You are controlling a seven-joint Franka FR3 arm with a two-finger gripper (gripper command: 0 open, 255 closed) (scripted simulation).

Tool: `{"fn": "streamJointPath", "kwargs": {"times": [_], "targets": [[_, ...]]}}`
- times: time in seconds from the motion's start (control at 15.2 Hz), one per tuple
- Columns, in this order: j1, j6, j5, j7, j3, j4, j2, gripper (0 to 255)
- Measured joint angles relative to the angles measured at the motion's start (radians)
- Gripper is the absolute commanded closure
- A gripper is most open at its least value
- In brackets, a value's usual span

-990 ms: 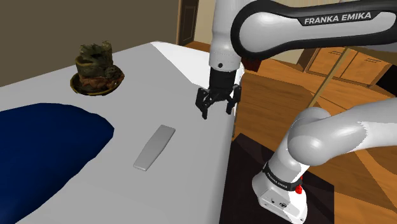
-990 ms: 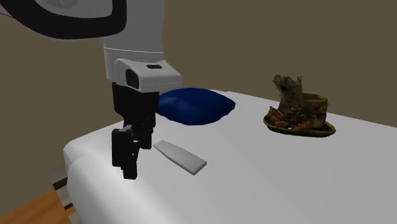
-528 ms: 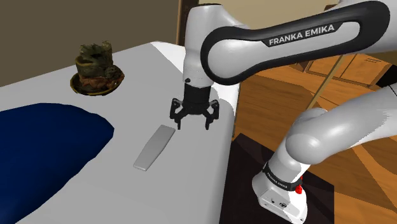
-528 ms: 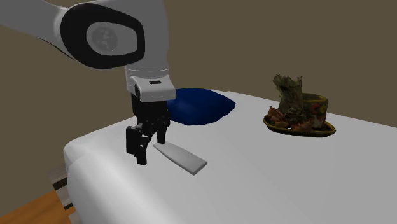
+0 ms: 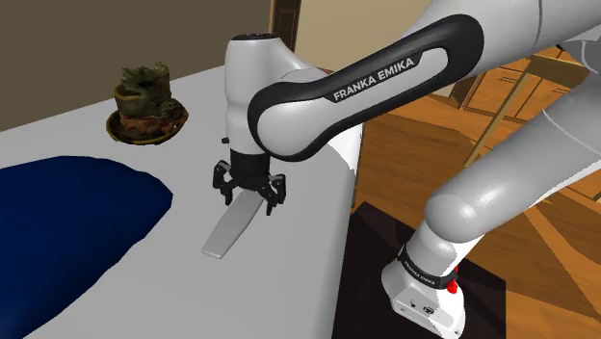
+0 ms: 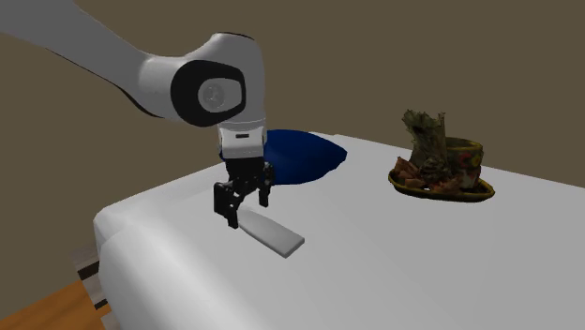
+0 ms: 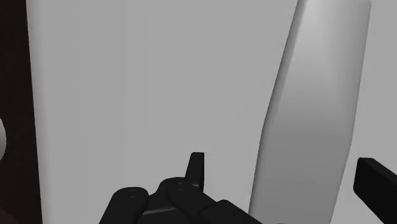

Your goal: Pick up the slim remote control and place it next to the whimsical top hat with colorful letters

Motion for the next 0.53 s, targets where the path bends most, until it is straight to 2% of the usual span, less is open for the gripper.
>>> {"fn": "streamJointPath", "kwargs": {"times": [0.07, 0.2, 0.53], "targets": [[-0.037, 0.023, -0.046, 0.073, 0.038, 0.032, 0.056, 0], [-0.070, 0.058, -0.104, 0.158, 0.077, 0.056, 0.121, 0], [-0.090, 0.133, -0.173, 0.226, 0.109, 0.035, 0.193, 0]]}}
